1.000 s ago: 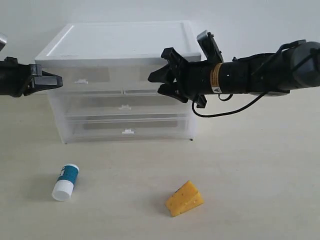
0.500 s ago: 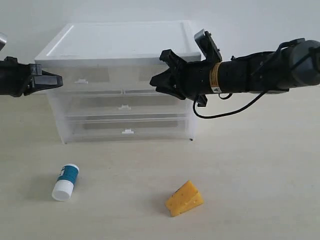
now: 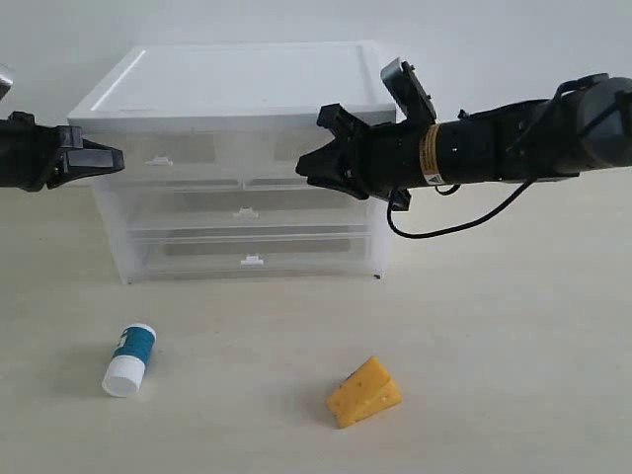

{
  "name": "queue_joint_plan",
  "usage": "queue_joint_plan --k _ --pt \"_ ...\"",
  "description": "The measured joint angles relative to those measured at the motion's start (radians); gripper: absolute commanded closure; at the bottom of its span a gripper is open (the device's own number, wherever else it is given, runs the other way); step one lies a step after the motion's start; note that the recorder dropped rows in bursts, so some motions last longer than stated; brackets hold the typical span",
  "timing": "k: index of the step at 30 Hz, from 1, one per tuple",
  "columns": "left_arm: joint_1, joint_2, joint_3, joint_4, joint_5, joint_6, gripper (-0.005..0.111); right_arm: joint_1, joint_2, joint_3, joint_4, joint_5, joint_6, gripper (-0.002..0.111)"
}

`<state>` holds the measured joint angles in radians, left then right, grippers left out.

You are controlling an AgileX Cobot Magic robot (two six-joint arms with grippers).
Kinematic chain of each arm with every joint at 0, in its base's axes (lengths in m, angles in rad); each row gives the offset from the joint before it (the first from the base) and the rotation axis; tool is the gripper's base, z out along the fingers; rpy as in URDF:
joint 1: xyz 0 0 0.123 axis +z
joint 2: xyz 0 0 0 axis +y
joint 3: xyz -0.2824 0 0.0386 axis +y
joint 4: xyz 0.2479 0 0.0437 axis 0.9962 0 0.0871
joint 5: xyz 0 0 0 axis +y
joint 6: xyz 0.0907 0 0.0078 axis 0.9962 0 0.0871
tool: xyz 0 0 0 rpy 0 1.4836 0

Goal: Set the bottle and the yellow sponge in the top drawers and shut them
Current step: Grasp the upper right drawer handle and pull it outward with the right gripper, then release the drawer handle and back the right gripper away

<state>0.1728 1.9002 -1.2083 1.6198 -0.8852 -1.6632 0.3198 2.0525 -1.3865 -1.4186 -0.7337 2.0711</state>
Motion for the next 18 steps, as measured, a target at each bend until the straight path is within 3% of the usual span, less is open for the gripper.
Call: queue_joint_plan --k 8,18 --pt "0.000 0.000 0.000 -0.004 -0.002 0.000 0.103 0.000 -0.076 0.149 0.032 -0.045 -0.105 0.108" --pt "0.000 0.000 0.000 -0.004 -0.006 0.000 0.103 0.000 -0.173 0.244 -0.084 -0.041 -0.087 0.108"
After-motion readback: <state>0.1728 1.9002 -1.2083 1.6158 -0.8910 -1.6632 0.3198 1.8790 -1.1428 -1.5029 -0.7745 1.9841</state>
